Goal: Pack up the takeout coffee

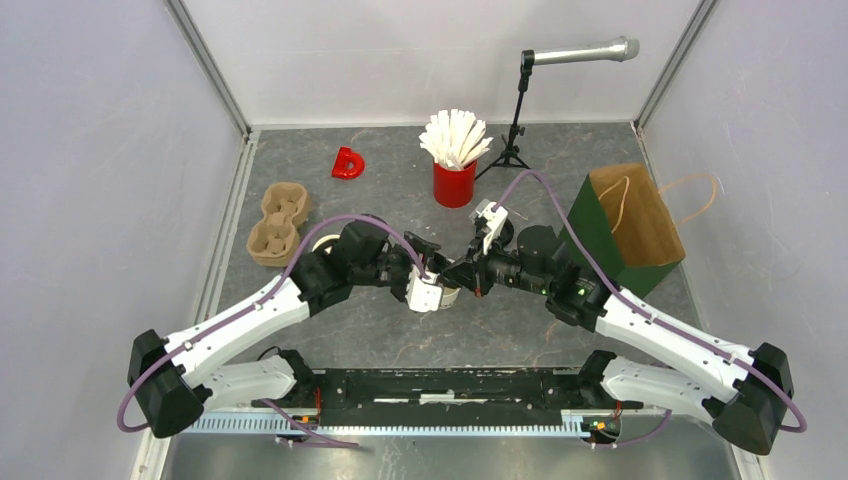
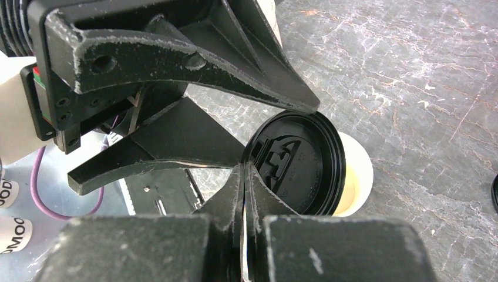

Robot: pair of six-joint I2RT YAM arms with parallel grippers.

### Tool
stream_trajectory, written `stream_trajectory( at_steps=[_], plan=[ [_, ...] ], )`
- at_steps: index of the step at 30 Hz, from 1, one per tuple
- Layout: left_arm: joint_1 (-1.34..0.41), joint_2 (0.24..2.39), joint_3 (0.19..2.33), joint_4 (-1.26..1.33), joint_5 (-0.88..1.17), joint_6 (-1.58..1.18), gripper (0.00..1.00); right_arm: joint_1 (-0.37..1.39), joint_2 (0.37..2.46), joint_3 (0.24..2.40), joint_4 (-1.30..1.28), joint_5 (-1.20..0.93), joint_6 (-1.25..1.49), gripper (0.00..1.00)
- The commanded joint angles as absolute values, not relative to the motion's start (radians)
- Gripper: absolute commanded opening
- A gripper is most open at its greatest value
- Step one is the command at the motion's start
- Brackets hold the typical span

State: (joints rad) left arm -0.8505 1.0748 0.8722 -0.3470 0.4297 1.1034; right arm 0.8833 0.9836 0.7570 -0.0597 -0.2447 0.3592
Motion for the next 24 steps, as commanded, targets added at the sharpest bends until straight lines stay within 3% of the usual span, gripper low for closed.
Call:
stream_trajectory(
  at_steps=[1, 10, 16, 20, 24],
  plan=[
    [-0.856, 1.081, 0.919, -0.339, 0.478, 1.148, 0.78, 0.893, 0.989, 0.807, -0.008, -0.254, 0.366, 0.0],
    [-0.856, 1.081, 0.923, -0.352, 0.49, 1.123, 0.52, 0.897, 1.004, 0.818, 0.0, -0.262, 0.361, 0.0],
    [-0.856, 1.073, 0.937, -0.369, 0.465, 1.063, 0.41, 0.897, 0.998, 0.832, -0.032, -0.232, 0.348, 0.0],
    [-0.856, 1.073, 0.964, -0.353, 0.403, 0.906, 0.37, 0.896, 0.974, 0.852, -0.053, -0.188, 0.333, 0.11],
    [-0.856, 1.032, 0.948, -0.321, 0.399, 0.764, 0.36, 0.896, 0.917, 0.865, -0.096, -0.067, 0.3, 0.3]
  ],
)
